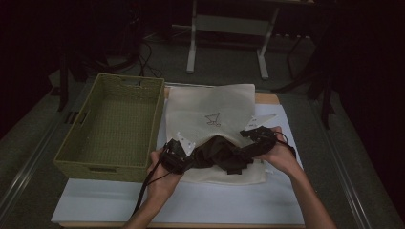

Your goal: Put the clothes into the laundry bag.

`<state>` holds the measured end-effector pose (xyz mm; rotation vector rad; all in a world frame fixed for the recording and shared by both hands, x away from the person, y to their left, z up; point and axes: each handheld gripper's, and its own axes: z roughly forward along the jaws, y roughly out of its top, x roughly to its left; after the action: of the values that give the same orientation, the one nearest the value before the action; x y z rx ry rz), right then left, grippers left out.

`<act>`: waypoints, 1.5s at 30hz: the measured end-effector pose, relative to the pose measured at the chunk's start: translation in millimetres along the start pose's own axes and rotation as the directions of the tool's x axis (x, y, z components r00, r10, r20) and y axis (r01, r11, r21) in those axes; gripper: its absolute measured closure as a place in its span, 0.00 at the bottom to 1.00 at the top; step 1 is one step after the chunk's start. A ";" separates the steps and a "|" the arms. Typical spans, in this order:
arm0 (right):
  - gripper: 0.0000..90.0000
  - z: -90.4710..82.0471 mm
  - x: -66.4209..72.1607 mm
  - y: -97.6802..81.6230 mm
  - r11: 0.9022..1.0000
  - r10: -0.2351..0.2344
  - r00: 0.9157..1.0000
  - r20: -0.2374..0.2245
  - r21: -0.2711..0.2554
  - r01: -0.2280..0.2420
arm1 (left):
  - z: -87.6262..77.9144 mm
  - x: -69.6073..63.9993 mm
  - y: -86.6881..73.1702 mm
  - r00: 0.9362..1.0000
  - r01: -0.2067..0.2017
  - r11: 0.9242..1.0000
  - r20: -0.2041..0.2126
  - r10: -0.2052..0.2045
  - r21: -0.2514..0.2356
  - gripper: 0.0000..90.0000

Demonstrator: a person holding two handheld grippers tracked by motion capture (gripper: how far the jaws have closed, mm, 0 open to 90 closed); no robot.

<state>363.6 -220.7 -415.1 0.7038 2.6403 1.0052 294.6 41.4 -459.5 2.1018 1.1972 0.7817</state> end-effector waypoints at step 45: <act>0.57 4.9 10.1 -12.2 0.998 -0.047 0.998 0.041 -0.032 0.048 | -29.8 39.0 11.9 0.975 0.125 0.986 0.196 -0.102 -0.110 0.99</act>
<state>352.5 -220.7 -427.3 0.6442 2.5878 1.0087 295.7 76.9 -423.7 1.9418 1.1266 0.5736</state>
